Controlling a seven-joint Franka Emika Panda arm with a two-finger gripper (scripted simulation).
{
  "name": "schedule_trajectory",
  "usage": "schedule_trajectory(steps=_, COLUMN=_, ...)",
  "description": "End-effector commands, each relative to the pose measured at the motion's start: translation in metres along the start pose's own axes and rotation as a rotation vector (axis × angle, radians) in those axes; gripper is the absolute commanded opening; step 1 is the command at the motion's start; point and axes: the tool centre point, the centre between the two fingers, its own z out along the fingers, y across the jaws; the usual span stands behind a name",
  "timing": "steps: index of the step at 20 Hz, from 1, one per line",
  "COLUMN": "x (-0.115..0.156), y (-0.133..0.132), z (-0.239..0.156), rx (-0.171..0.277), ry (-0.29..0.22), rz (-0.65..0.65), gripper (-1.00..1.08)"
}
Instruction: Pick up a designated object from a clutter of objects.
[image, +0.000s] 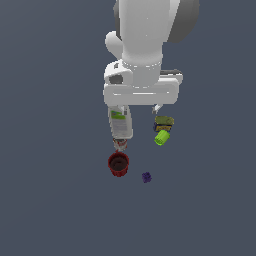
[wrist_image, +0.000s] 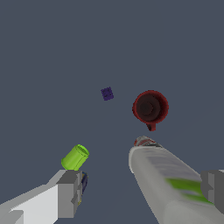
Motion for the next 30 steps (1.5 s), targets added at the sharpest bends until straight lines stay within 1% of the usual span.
schedule_trajectory(steps=1, x=0.0, y=0.0, z=0.0, rx=0.0, ry=0.0, rz=0.0, gripper=1.0)
schedule_trajectory(steps=10, x=0.011, y=-0.014, z=-0.01, rx=0.008, ry=0.026, rz=-0.045, gripper=1.0)
schedule_trajectory(steps=17, x=0.011, y=-0.016, z=-0.005, rx=0.006, ry=0.025, rz=-0.057, gripper=1.0)
schedule_trajectory(steps=23, x=0.008, y=-0.028, z=0.021, rx=-0.007, ry=0.019, rz=-0.133, gripper=1.0)
schedule_trajectory(steps=30, x=-0.004, y=-0.055, z=0.077, rx=-0.028, ry=0.006, rz=-0.305, gripper=1.0)
